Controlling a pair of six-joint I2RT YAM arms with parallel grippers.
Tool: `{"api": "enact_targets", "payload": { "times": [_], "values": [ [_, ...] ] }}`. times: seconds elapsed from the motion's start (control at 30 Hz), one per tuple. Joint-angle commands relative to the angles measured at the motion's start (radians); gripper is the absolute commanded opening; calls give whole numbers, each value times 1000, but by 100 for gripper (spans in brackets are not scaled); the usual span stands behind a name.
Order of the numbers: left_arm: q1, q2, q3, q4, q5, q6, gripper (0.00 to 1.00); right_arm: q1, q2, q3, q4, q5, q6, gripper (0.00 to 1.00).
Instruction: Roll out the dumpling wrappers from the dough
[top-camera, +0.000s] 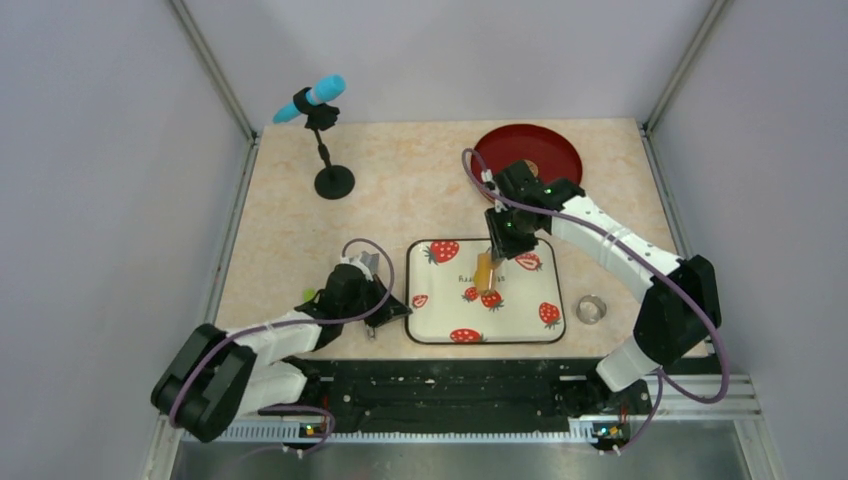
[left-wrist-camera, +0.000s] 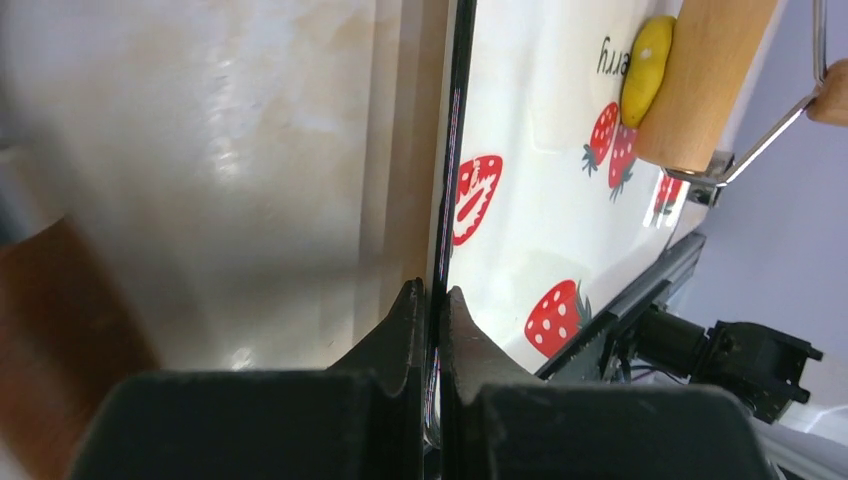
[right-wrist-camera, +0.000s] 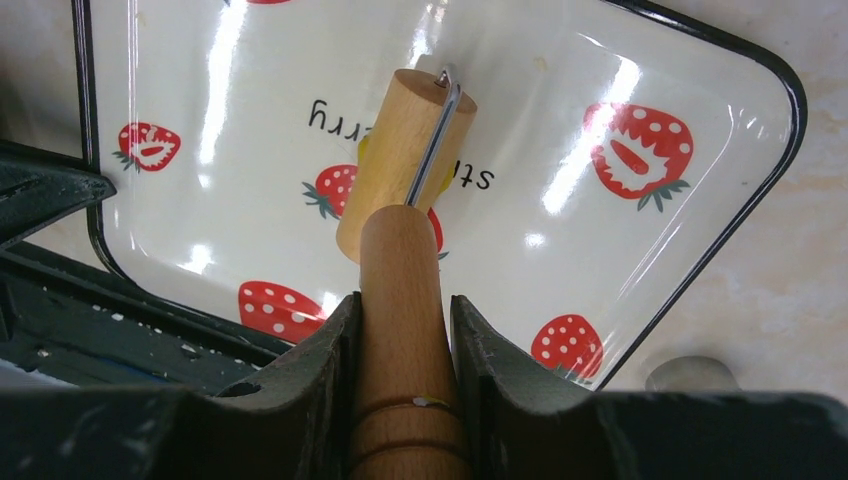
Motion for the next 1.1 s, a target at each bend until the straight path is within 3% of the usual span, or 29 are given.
{"api": "enact_targets", "payload": {
  "times": [0.0,0.1,0.4,0.7,1.07],
  "values": [
    [29,-192,-72,-216,-189,-45,0,32,112,-25,-105,303,-84,0],
    [33,-232,-93,-219,-206,-55,0,46,140,-36,-68,287,-92,0],
    [38,-130,-68,-201,-190,-41,0,83,186,-72,-53,344,-82,0],
    [54,-144,-89,-181,-181,-47,0,92,200,-150,-68,410,-60,0],
    [74,-146,-108,-155,-158,-48,0,101,246,-182,-45,377,-61,0]
  ]
}}
